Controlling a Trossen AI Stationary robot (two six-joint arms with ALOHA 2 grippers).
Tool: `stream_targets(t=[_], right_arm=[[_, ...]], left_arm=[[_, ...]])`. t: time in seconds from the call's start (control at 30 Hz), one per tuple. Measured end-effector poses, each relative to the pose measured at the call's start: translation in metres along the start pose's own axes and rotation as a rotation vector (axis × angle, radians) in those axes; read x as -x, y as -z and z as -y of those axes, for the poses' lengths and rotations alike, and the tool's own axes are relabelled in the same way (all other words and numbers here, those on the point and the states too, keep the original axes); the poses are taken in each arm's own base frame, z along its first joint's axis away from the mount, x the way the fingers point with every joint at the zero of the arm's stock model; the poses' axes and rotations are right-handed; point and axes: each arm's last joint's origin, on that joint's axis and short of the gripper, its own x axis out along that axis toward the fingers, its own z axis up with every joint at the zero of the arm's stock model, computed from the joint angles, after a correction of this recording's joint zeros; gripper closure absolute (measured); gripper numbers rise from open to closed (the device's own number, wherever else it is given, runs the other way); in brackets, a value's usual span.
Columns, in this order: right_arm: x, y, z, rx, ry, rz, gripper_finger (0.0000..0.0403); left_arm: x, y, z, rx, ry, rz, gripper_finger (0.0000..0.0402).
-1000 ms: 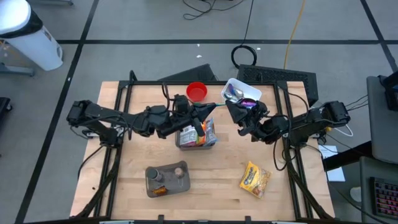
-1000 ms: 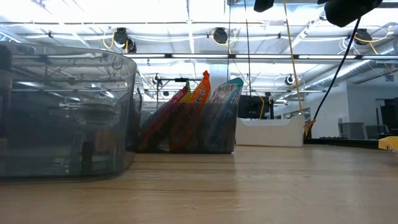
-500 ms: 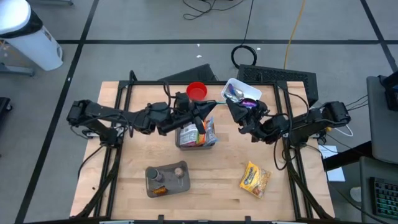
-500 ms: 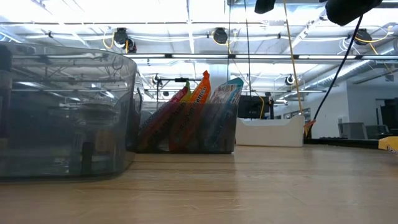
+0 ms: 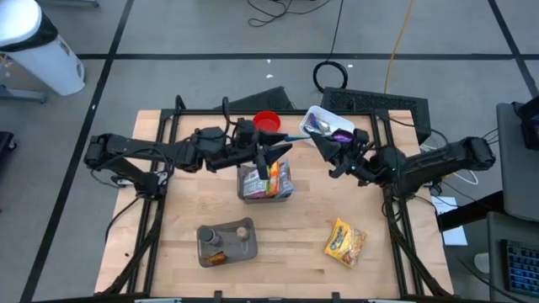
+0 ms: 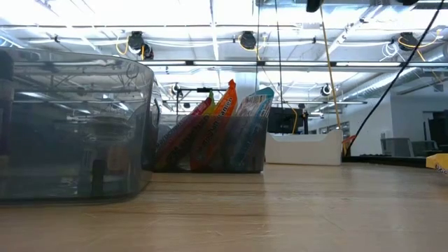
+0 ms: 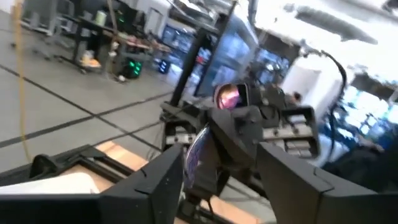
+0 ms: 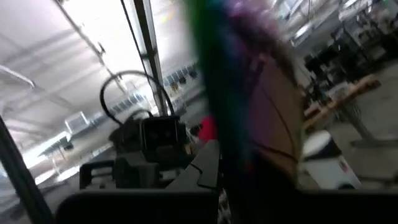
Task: Pick & Place Food Item
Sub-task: Put the purple spoon into the white bin
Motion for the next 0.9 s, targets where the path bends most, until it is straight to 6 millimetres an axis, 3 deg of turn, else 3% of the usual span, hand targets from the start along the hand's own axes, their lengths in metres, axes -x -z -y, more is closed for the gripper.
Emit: stream_targets(t=[0.2,0.43,0.9], right_arm=[[0.007,-0.004,0.007,-0.029,0.025,-0.144,0.0403],[0.004,-0.006,0.014,-0.149,-0.091,-0.27,0.0403],[-0.005,0.001,0.023,-0.23,-0.203,-0.434,0.0403]], left_arm=[[0.006,-0.009,-0.008,0.031,0.095,-0.094,0.0177],[0.005,0.0,-0.02,0.052,0.118,-0.233,0.0176],[0.005,0.012,-0.023,0.09,0.132,-0.364,0.0176]])
